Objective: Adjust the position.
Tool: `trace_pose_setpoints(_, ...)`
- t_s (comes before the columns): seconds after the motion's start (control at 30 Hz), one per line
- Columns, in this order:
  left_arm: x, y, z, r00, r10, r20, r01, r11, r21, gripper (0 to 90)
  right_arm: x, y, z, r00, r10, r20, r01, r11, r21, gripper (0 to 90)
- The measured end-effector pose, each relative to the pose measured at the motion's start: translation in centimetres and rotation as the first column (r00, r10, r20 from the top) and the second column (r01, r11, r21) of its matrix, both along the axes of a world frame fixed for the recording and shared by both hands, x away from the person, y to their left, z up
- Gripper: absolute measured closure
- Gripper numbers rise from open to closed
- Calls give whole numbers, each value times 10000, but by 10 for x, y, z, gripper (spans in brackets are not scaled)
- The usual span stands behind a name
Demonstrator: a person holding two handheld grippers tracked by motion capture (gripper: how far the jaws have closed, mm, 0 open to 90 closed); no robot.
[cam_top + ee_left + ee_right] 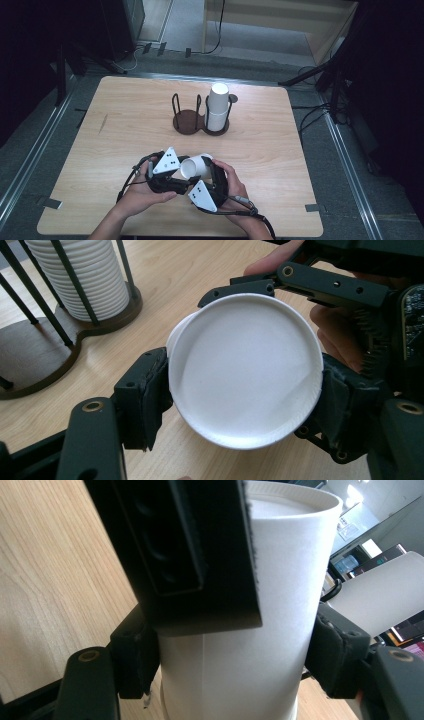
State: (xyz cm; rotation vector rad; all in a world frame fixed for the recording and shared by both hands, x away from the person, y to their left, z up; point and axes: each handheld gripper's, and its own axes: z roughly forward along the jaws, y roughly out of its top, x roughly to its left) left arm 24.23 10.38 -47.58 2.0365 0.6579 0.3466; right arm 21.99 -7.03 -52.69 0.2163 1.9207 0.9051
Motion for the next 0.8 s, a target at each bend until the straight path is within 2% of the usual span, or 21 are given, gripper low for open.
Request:
trace_pose_setpoints(0.27, 2, 1, -2, 9999, -7, -147, 5, 10000, -95, 333, 1, 0, -2, 10000, -34, -69, 33, 9998, -178, 274)
trace_pose_setpoints(0.47, 0, 2, -3, 10000, -87, -12, 87, 9999, -109, 348, 1, -2, -2, 9998, 122, -148, -124, 9999, -95, 249)
trace_pose_setpoints(0.53, 0, 2, -4, 9999, -79, -82, 77, 9997, -238, 357, 1, -2, -1, 9997, 132, -186, -135, 9997, -203, 223)
trace_pose_setpoints(0.6, 1, 4, -3, 10000, 41, -43, -41, 9998, -176, 360, 2, -2, 0, 9999, 46, -107, -49, 9995, -309, 140)
trace_pose_setpoints(0.63, 2, 6, -3, 10000, 68, -43, -69, 9995, -308, 361, 1, -2, 0, 9998, -48, -184, 43, 9996, -267, 125)
trace_pose_setpoints(0.8, 3, 10, -2, 9996, 277, 59, -274, 9986, -455, 364, 1, -5, 4, 9997, -152, -177, 148, 9996, -229, 91)
